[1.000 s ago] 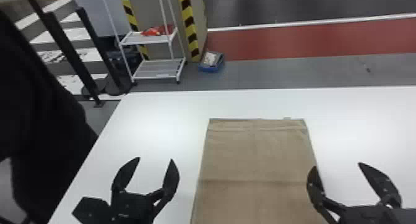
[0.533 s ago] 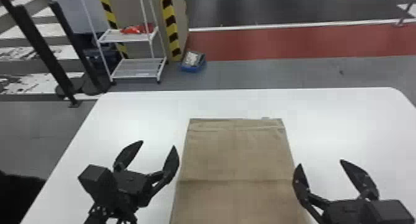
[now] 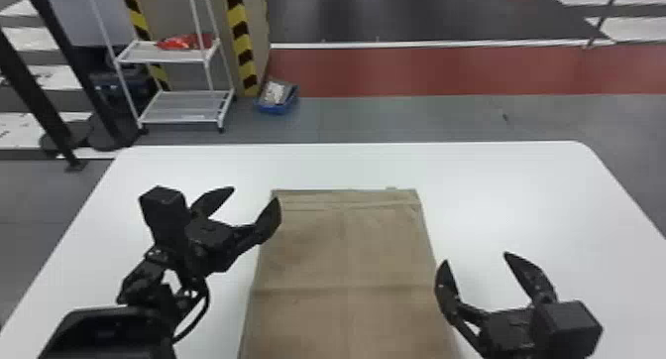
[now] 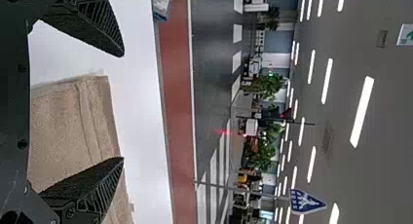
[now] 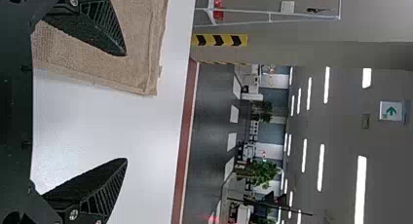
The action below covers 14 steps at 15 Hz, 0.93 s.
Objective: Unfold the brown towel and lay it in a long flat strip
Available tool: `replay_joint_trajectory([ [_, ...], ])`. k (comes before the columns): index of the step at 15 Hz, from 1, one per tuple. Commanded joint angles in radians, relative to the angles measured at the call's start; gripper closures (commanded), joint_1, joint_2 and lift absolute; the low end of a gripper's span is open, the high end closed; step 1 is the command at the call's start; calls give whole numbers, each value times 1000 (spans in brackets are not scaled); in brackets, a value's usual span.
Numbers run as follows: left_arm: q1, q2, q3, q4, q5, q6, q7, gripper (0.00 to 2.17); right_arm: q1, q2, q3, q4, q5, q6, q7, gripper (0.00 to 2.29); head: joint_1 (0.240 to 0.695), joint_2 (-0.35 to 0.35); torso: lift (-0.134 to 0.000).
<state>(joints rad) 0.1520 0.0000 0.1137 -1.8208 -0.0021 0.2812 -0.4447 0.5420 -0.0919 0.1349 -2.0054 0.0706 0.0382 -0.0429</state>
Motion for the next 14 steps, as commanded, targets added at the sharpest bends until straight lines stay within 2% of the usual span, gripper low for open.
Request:
replay_joint_trajectory([
  [1, -86, -3, -20, 92, -65, 16, -34, 144, -10, -3, 6, 0, 0, 16, 0, 113, 695, 38, -117],
  [3, -154, -3, -32, 199, -115, 10, -58, 144, -19, -5, 12, 4, 0, 32, 0, 113, 695, 25, -117],
  [4, -192, -3, -32, 270, -147, 7, -100, 144, -20, -6, 12, 5, 0, 32, 0, 113, 695, 20, -117],
  [7, -264, -3, -32, 431, -214, -76, -155, 147, -25, -8, 14, 8, 0, 35, 0, 113, 695, 4, -117],
  [14, -328, -3, -19, 551, -243, -101, -138, 147, -42, -14, 26, 28, 0, 41, 0, 113, 695, 1, -117],
])
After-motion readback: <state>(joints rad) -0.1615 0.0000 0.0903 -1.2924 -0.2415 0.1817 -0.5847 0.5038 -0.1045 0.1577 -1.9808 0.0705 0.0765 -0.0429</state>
